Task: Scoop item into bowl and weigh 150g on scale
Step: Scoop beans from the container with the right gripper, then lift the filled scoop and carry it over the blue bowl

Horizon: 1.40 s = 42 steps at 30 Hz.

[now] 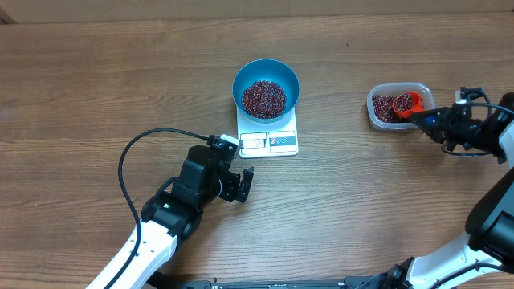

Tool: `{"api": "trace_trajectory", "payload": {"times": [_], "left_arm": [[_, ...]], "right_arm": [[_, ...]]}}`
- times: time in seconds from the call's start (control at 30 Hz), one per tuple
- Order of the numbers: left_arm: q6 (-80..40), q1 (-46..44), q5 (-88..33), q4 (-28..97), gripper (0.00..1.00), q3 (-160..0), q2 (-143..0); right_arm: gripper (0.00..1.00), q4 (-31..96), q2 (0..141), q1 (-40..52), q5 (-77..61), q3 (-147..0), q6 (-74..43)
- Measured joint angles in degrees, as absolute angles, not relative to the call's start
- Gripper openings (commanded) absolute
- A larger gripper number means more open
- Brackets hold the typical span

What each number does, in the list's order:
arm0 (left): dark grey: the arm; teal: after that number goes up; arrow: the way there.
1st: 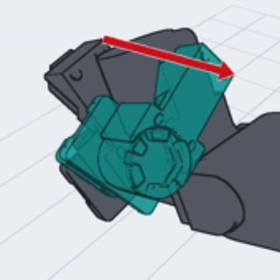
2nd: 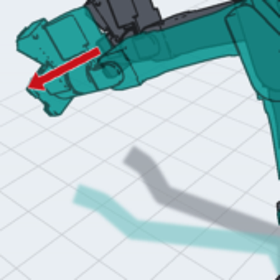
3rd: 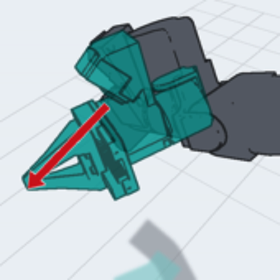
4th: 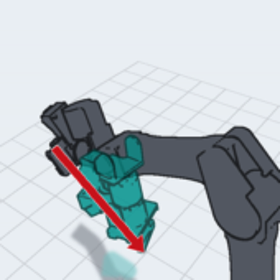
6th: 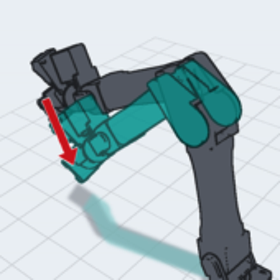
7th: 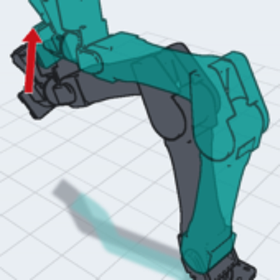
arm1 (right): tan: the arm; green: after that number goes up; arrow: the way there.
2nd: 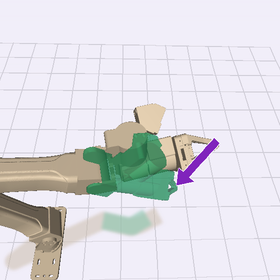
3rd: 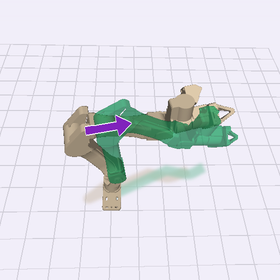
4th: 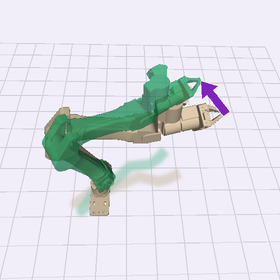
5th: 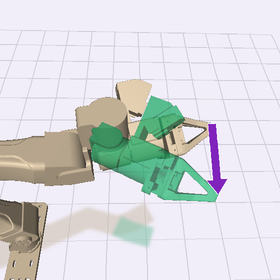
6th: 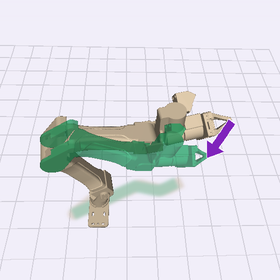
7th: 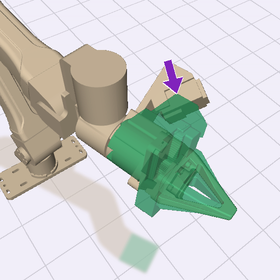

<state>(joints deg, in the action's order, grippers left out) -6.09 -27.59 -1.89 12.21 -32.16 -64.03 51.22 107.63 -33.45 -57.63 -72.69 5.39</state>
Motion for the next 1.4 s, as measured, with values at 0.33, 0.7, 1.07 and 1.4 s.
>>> {"api": "trace_trajectory", "payload": {"times": [0.33, 0.7, 1.07, 1.4], "left_arm": [[-6.09, -27.59, -1.89, 12.21, 1.0, -32.16, -64.03], [-6.07, -27.59, -1.89, 12.21, 1.0, -32.16, -64.03], [-6.07, -27.59, -1.89, 12.21, 1.0, -32.16, -64.03], [-6.09, -27.59, -1.89, 12.21, 0.99, -32.16, -64.05]], "right_arm": [[0.04, 52.58, 107.63, -33.71, -63.35, -72.66, 9.28], [0.04, 53.45, 107.63, -33.69, -72.66, -72.66, 12.25], [0.04, 53.49, 107.63, -25.87, -78.65, -72.77, 12.08], [0.04, 53.04, 107.63, -13.65, -77.3, -79.59, 6.92]]}}
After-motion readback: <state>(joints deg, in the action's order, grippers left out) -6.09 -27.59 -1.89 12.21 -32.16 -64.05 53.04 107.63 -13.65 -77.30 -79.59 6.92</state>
